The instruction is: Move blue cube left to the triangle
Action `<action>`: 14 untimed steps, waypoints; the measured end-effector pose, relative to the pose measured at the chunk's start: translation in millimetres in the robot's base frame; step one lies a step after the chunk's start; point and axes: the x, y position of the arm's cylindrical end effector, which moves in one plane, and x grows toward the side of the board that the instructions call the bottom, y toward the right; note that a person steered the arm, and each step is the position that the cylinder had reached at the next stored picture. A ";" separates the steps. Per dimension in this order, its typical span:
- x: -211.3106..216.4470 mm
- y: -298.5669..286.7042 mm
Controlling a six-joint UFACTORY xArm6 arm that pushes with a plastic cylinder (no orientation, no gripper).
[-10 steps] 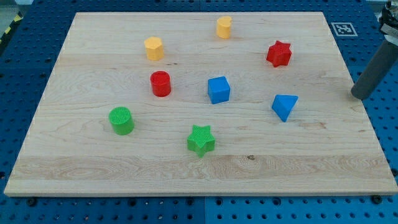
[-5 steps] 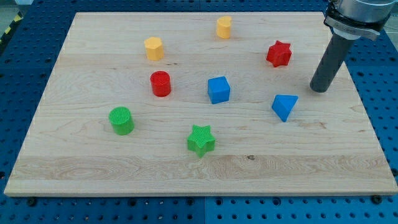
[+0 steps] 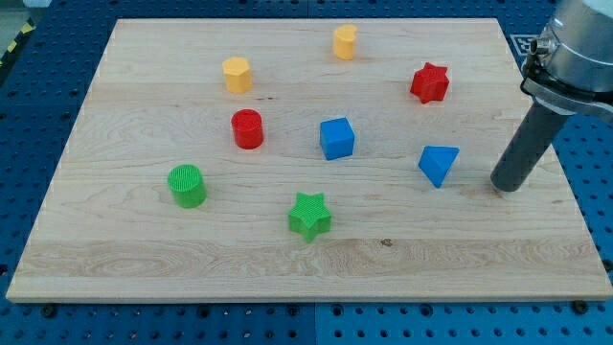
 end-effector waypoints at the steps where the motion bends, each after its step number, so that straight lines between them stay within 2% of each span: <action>1: 11.8 -25.4; 2: 38.3 -44.3; 3: 33.7 -56.7; 4: 1.1 -58.7; 8: 7.9 -84.2; 9: 8.1 -108.1; 11: 4.9 -192.1; 13: -49.6 -229.9; 14: -55.7 -229.9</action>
